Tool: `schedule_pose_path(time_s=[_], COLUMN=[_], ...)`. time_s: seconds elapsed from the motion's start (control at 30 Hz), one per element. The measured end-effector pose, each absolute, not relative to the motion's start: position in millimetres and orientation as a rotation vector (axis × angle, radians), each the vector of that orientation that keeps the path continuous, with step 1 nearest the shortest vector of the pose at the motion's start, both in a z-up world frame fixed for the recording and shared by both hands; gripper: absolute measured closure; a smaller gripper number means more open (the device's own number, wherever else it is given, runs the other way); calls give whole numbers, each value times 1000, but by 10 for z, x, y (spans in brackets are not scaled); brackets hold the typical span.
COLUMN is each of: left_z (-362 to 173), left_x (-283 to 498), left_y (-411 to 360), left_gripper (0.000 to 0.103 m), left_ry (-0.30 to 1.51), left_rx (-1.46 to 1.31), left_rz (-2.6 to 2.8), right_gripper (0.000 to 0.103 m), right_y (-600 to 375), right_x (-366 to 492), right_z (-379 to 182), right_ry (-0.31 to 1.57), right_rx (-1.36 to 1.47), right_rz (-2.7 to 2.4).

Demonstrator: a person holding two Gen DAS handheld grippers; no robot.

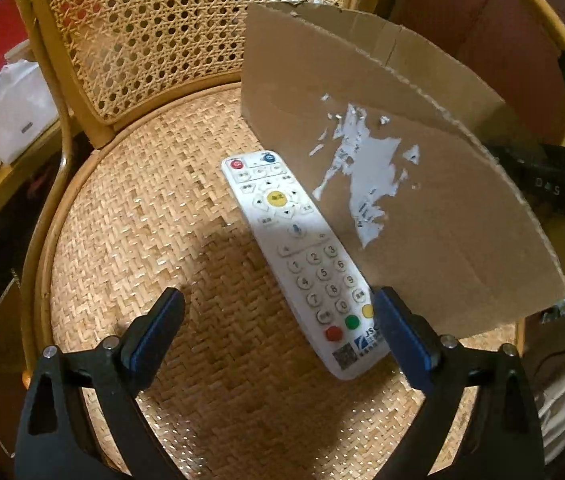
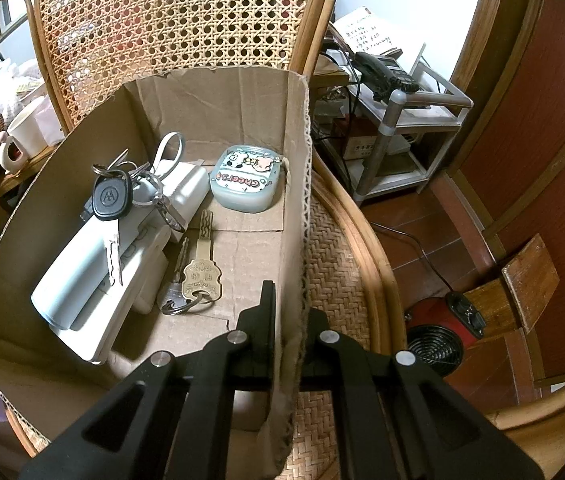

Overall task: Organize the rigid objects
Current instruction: 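Move the left tool back over the white JSCN remote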

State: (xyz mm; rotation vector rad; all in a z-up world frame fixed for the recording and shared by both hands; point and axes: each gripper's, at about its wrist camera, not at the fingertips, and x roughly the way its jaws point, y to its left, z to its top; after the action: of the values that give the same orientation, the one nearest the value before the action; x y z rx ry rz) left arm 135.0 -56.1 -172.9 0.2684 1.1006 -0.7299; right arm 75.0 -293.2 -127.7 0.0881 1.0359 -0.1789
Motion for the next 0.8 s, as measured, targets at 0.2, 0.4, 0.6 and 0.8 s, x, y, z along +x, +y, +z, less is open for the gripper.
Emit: schedule_pose_path(time_s=[0.2, 0.4, 0.6, 0.8], left_z=[-1695, -1593, -1517, -1617], left_x=[1317, 1356, 1295, 1407], left_y=[-670, -684, -682, -684], left_gripper=[3, 4, 4, 2], left_ry=[1053, 1026, 1003, 1006], left_rx=[377, 442, 401, 377], left_rz=[-688, -640, -697, -703], right_gripper=[95, 95, 95, 95], right_y=[-2928, -2927, -2928, -2938], right_x=[748, 747, 746, 755], right_z=[-1278, -1279, -1281, -1279], right_ry=[1036, 1035, 1036, 1036], right_rx=[91, 91, 90, 91], right_rz=[-184, -185, -186, -186])
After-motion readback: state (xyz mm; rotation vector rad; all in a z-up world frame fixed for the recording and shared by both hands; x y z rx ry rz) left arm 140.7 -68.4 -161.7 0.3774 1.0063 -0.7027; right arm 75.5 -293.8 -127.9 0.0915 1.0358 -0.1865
